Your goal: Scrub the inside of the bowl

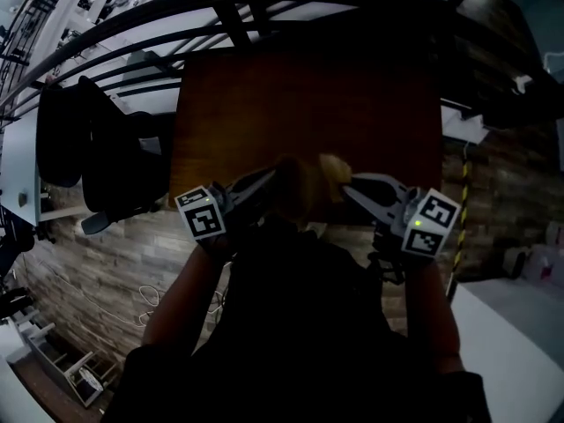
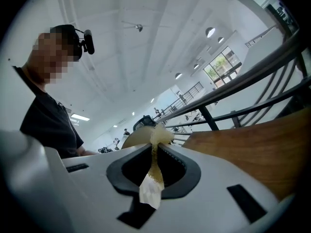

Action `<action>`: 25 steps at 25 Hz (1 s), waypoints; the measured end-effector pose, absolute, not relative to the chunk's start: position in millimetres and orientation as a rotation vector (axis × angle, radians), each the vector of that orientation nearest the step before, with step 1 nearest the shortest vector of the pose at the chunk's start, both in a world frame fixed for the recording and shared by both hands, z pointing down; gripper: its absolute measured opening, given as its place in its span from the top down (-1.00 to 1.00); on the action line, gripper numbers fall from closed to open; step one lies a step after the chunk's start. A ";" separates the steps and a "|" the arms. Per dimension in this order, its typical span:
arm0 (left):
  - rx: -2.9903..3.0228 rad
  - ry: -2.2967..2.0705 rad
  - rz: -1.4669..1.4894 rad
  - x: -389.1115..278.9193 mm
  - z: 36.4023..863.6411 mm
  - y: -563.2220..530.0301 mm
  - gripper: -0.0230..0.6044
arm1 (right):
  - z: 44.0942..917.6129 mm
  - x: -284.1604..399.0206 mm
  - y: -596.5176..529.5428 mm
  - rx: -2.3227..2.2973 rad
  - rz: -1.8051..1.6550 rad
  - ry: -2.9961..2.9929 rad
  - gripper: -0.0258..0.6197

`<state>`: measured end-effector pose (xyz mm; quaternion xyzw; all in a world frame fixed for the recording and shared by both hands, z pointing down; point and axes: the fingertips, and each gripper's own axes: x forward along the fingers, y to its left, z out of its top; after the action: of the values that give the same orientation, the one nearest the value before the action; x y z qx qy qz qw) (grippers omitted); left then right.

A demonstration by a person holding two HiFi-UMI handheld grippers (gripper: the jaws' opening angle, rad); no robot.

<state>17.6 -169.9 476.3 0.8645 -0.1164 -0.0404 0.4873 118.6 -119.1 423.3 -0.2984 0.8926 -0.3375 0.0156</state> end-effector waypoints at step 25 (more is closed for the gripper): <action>2.219 -0.494 0.500 -22.0 620.8 -277.4 0.90 | 572.6 78.6 -241.4 -1.338 -1.395 2.722 0.78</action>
<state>-22.0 -277.4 620.8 0.8755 -0.1948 0.1974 0.3957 78.6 -241.4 572.6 -0.3987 0.8114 -0.4159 -0.0984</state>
